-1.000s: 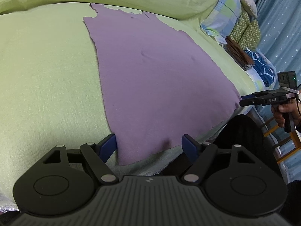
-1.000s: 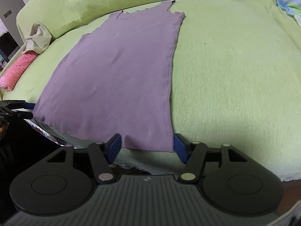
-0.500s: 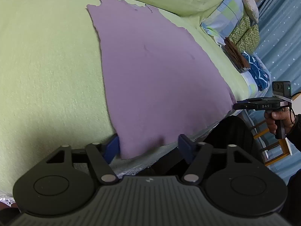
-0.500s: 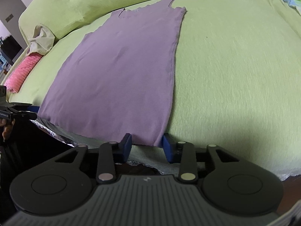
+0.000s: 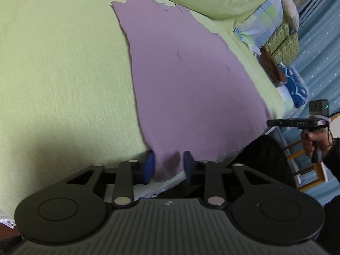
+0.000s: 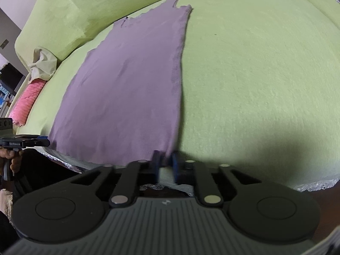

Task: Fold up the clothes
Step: 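Close both grippers on the tank top hem, then lift the hem with both grippers and fold it toward the shoulder straps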

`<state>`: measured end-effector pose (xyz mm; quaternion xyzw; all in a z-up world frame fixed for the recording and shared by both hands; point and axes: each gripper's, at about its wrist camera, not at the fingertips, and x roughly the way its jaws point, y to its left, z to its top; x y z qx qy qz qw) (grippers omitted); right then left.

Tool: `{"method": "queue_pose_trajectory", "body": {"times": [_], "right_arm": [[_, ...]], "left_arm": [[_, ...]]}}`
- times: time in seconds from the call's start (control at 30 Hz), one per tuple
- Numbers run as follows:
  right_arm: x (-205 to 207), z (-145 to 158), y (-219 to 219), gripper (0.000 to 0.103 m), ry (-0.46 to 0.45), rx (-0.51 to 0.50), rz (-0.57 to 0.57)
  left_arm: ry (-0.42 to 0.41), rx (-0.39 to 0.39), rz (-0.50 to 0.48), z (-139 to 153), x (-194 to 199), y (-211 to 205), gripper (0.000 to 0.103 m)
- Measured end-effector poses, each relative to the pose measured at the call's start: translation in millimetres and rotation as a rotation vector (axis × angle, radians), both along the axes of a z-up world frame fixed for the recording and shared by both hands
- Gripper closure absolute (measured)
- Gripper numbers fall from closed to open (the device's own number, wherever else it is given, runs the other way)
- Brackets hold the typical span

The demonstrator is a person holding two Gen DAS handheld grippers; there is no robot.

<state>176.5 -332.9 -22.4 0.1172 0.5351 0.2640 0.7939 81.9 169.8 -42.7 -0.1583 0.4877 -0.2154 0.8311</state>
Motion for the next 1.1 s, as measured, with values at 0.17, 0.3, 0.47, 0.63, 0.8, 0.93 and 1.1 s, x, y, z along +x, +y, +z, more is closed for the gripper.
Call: {"method": "queue_pose_trajectory", "body": {"times": [0.17,0.3,0.47,0.63,0.8,0.93,1.1], "right_arm": [[-0.3,2.7,3.1,0.101,-0.005,-0.025,0.010],[-1.3,5.4,5.8,0.101,-0.017,-0.048,0.029],[-0.2,7.4,7.2,0.101,-0.019,-0.059,0.039],[-5.0,24.4,8.2,0.101,-0.036,-0.028,0.041],[-4.4,46.1,6.8,0.101,-0.044,0.030,0.033],[6.9,57.6,4.2,0.101,-0.007,0.116,0.023],[51.7,50.9,-5.8,0.101,0.053,0.249,-0.033]], "left_arm": [[-0.025,0.077,-0.019,3.0,-3.3,-7.7,0.097],[-0.034,0.085,-0.028,3.3,-3.9,-8.9,0.097],[0.006,0.049,-0.053,2.7,4.2,-4.0,0.103],[0.000,0.032,-0.104,14.5,7.4,-6.9,0.103],[-0.015,-0.019,-0.095,42.0,12.6,2.2,0.103],[0.003,-0.106,-0.055,53.3,26.5,16.8,0.103],[0.044,-0.248,0.035,40.9,68.5,46.6,0.103]]}}
